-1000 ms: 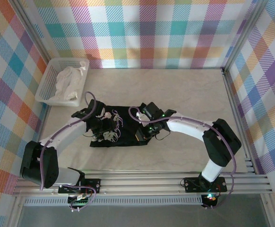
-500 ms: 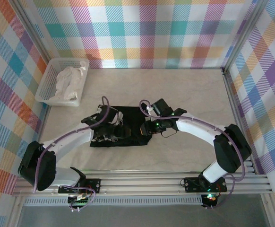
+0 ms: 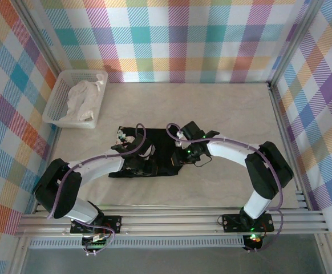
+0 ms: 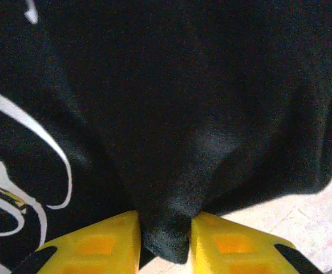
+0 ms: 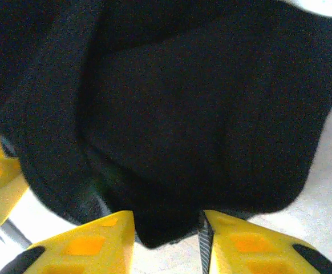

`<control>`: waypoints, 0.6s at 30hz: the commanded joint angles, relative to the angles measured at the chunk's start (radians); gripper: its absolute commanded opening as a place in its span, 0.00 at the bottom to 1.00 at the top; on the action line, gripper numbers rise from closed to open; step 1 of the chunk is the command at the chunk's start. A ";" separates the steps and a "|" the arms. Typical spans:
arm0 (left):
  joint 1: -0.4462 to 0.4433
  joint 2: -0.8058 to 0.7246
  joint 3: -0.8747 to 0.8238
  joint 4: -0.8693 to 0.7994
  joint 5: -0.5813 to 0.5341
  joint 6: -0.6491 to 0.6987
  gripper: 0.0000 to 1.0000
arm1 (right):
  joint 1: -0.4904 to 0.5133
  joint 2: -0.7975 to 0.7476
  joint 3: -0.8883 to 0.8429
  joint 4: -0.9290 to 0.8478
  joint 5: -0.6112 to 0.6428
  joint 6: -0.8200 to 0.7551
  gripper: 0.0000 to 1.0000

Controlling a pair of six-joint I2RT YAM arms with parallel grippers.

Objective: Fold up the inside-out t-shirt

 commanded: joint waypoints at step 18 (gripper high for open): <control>-0.013 -0.058 0.028 -0.179 0.148 0.036 0.32 | 0.001 -0.078 0.000 -0.210 -0.019 -0.048 0.09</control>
